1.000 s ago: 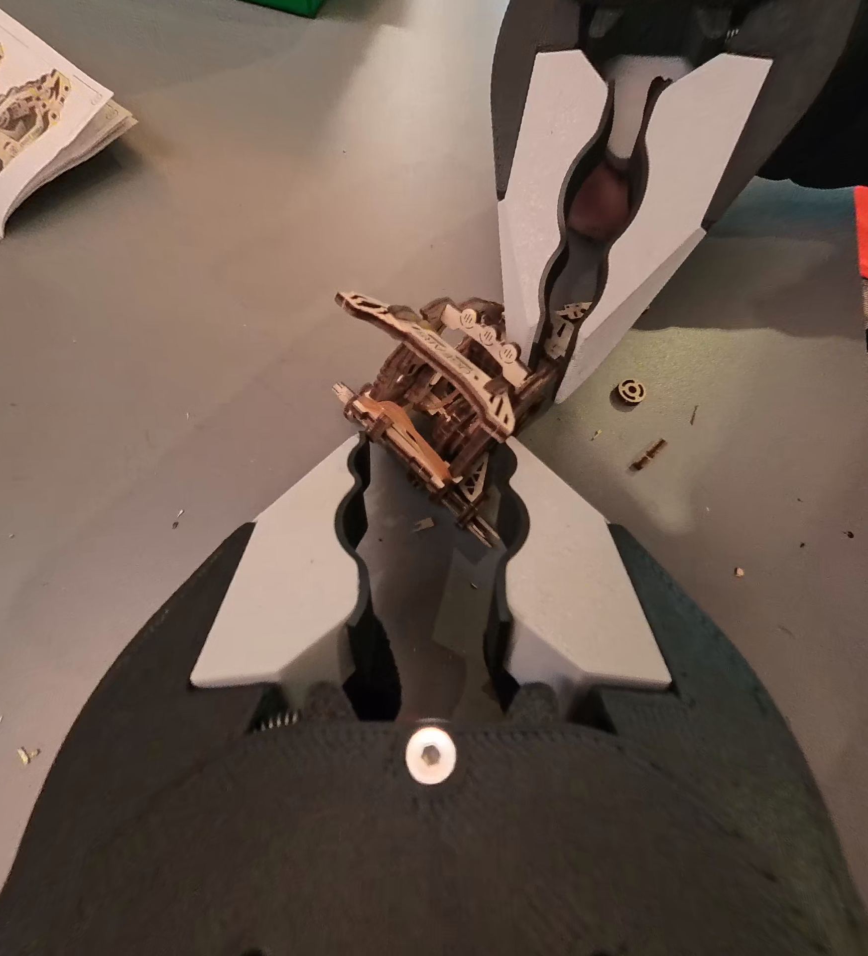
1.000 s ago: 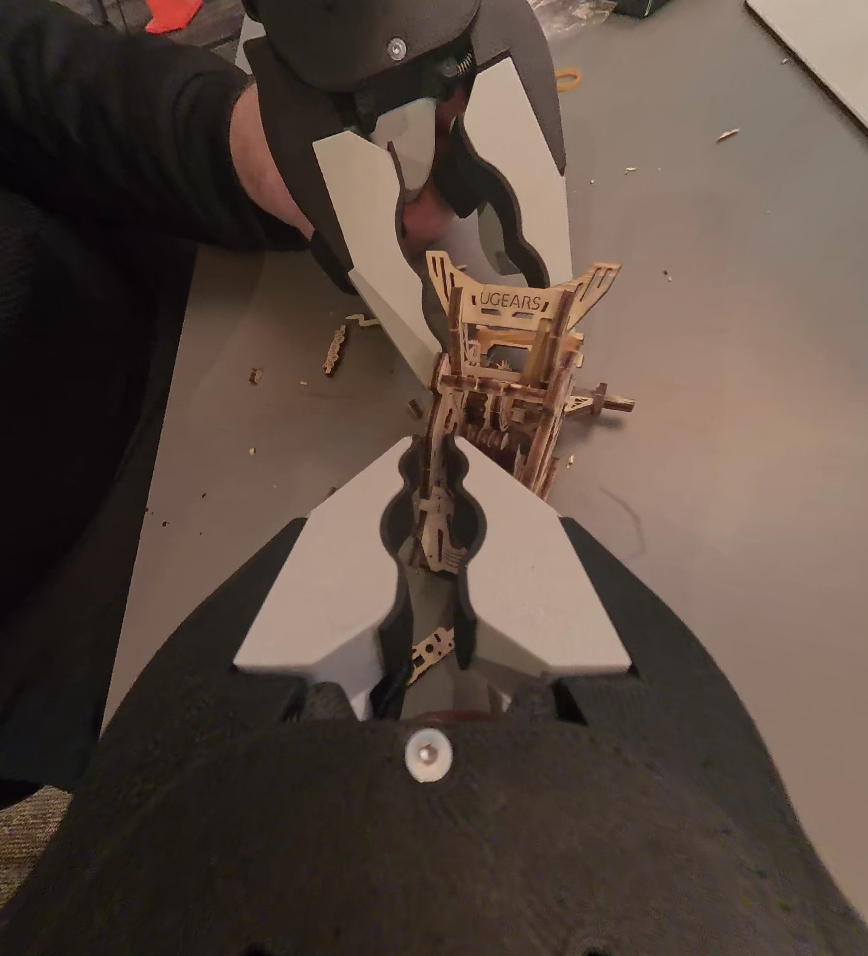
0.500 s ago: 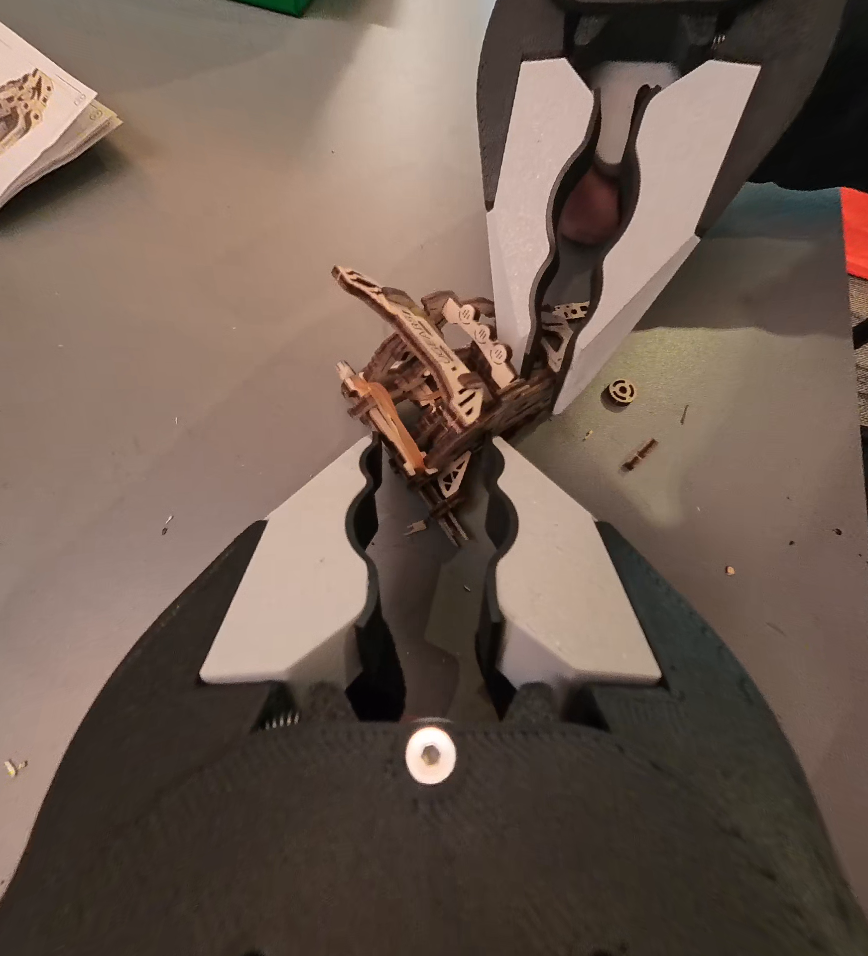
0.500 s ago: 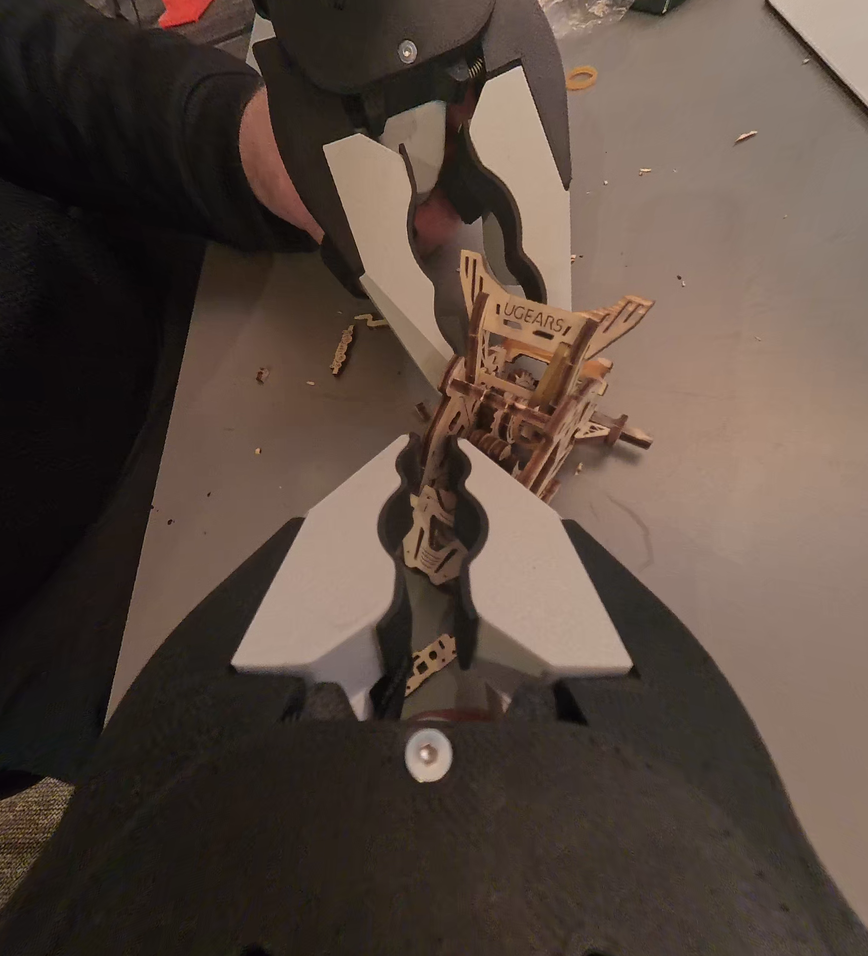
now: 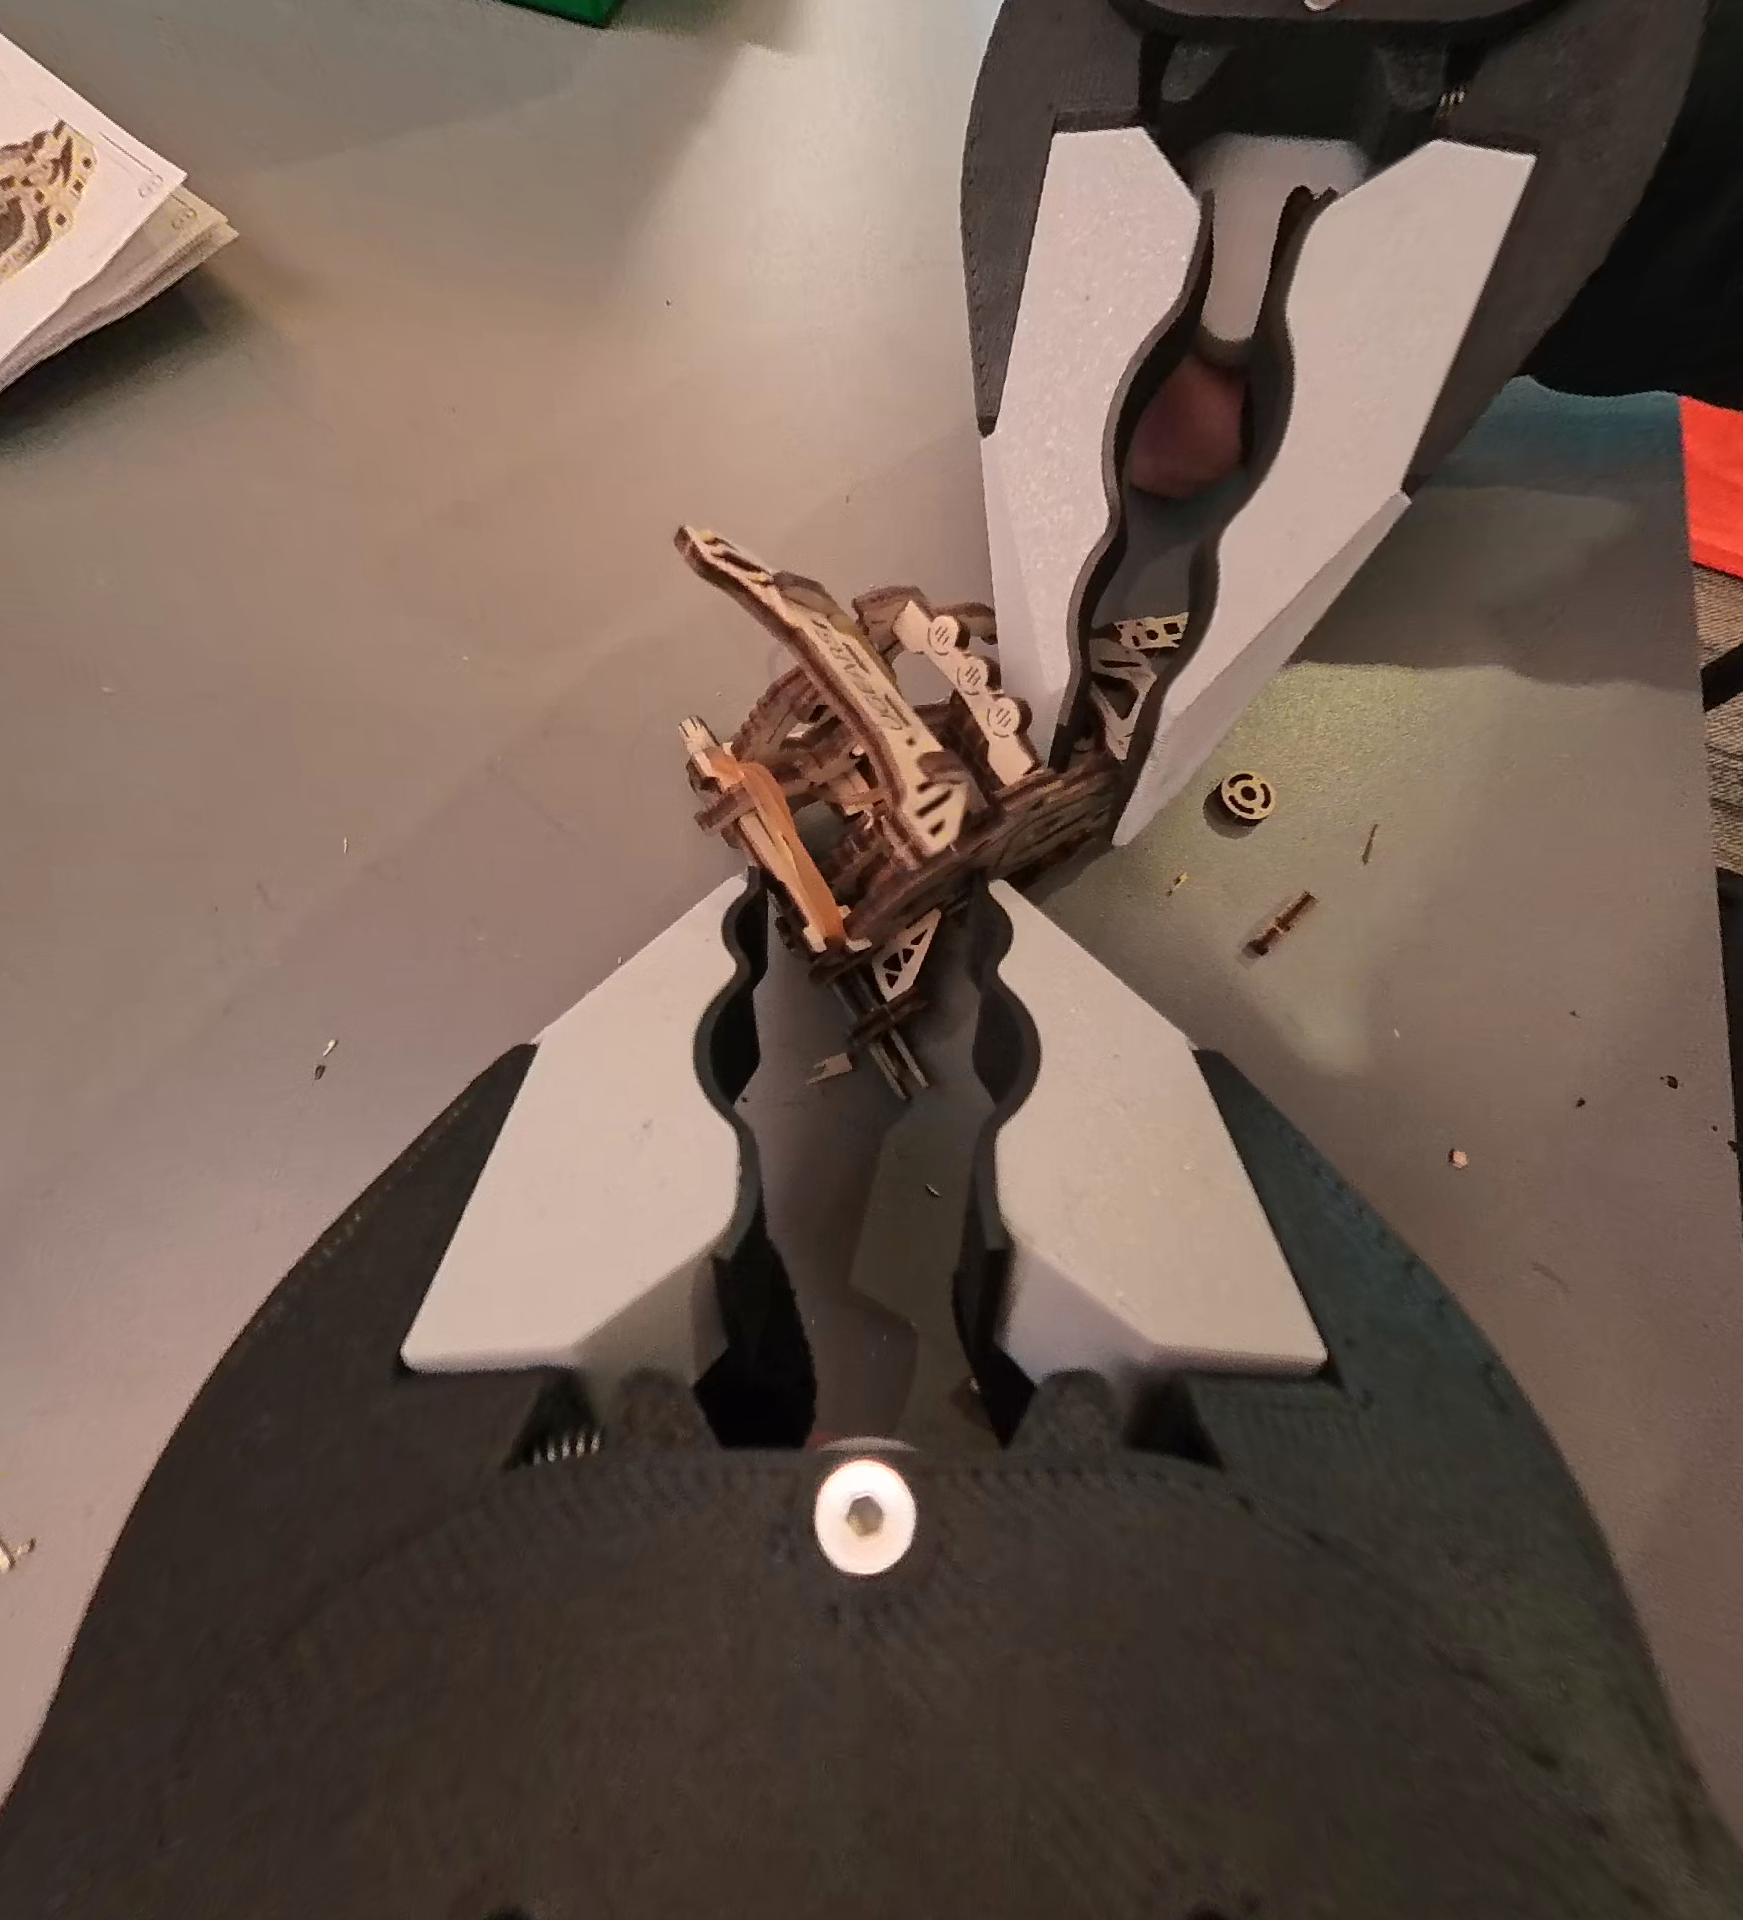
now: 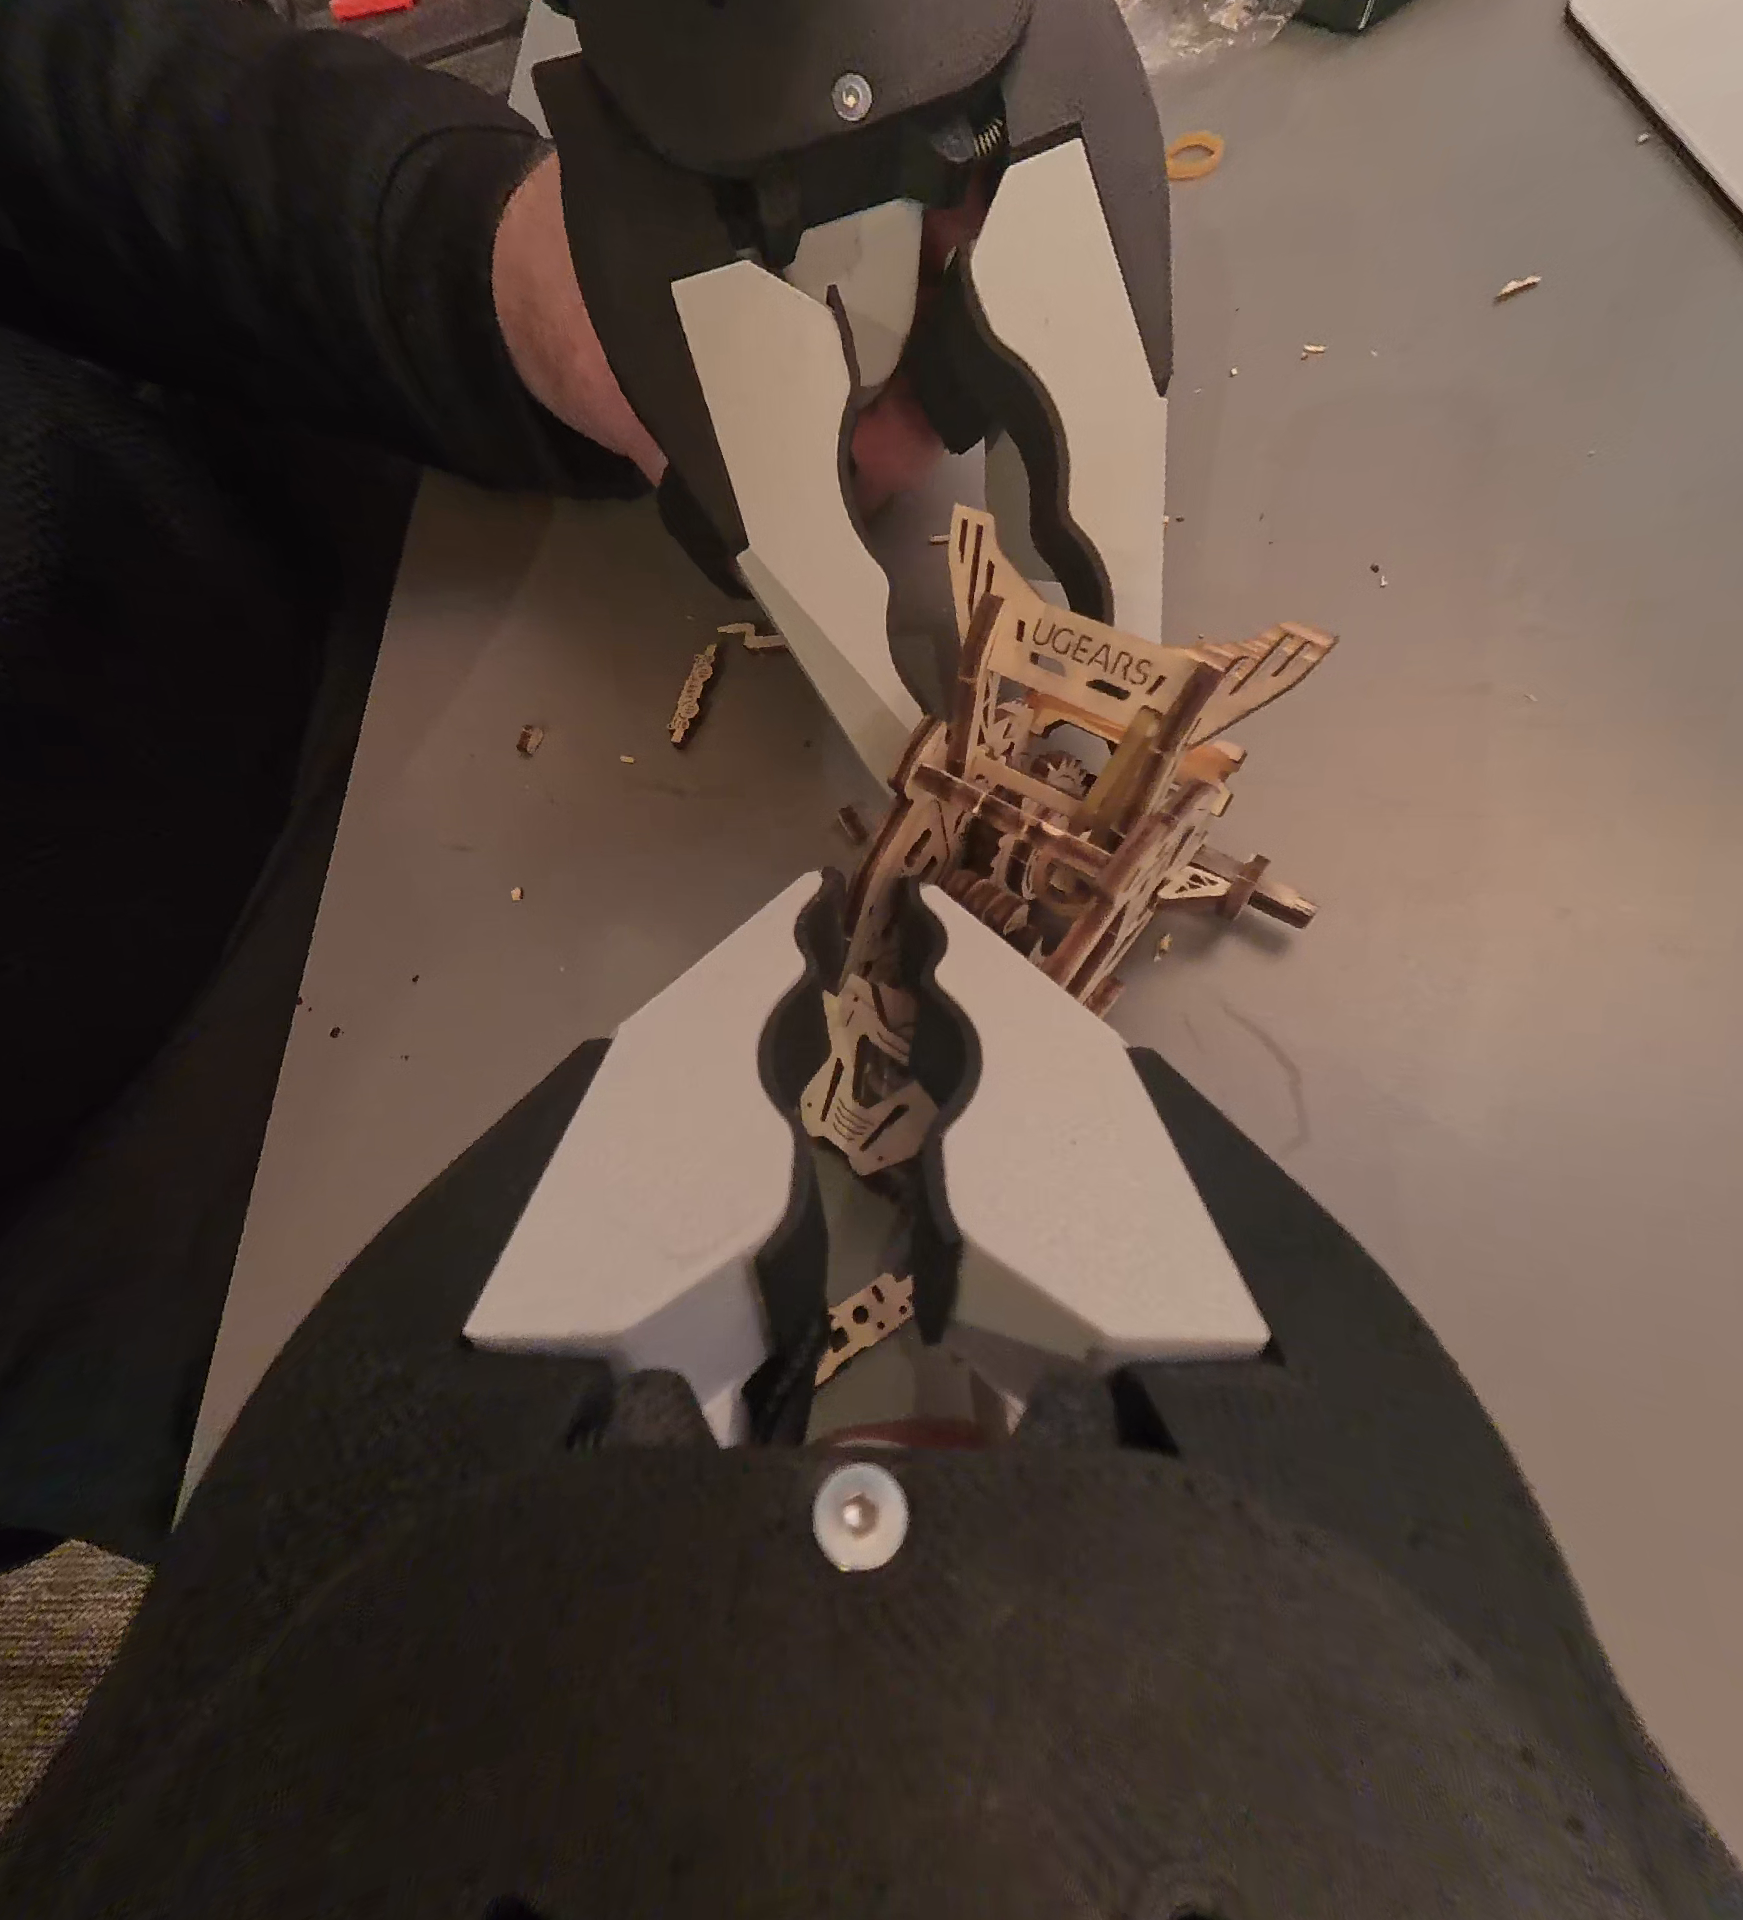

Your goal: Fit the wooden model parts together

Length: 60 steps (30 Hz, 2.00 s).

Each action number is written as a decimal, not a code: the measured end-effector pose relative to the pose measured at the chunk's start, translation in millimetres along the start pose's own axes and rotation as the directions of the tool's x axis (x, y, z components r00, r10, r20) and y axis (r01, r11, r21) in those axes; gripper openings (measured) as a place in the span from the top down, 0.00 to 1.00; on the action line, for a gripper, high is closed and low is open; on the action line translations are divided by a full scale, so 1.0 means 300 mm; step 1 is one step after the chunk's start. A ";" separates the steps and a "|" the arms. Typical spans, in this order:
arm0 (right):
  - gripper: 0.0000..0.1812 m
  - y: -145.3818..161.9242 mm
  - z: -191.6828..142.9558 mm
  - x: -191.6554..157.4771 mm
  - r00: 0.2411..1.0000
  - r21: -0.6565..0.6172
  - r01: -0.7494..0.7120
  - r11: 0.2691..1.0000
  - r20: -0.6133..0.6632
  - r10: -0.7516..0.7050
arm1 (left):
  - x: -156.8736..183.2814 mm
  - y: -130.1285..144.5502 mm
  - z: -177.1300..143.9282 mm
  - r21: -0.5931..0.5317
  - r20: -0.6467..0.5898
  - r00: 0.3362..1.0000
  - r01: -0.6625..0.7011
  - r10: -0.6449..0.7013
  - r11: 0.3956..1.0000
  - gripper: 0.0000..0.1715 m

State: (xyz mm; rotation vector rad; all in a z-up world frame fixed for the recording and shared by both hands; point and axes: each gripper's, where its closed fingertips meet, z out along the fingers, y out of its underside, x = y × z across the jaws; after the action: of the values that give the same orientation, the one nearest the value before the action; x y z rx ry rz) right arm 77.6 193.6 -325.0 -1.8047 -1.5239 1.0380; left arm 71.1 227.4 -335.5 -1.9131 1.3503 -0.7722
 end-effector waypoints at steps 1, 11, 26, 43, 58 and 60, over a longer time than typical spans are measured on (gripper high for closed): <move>0.96 -0.001 0.001 0.005 1.000 0.003 -0.004 1.000 -0.011 0.004 | -0.003 -0.001 0.000 0.001 0.006 1.000 0.002 -0.002 1.000 0.80; 0.96 -0.008 -0.019 0.034 0.990 0.058 -0.076 0.995 -0.113 0.082 | -0.021 -0.017 0.005 0.025 0.054 0.999 0.003 -0.004 1.000 0.82; 0.96 0.001 -0.012 0.017 0.996 0.025 -0.048 0.999 -0.076 0.050 | -0.013 -0.014 0.012 0.008 0.046 0.999 -0.013 0.013 1.000 0.81; 0.95 -0.025 -0.033 0.040 0.975 0.116 -0.094 0.989 -0.190 0.115 | -0.028 -0.034 0.012 0.042 0.083 0.996 -0.016 0.013 0.999 0.81; 0.97 -0.022 0.002 0.014 0.796 -0.085 0.165 0.983 -0.577 -0.184 | -0.011 -0.018 -0.007 0.023 0.159 0.977 -0.144 0.139 0.989 0.80; 0.95 -0.024 0.012 0.010 0.769 -0.099 0.191 0.977 -0.603 -0.211 | -0.014 -0.017 -0.010 0.021 0.172 0.974 -0.154 0.148 0.988 0.80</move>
State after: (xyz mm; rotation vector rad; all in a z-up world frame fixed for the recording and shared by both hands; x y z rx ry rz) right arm 70.8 197.8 -321.8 -1.7128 -1.2778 0.2649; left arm 70.3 232.2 -330.0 -1.7822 1.3494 -0.5415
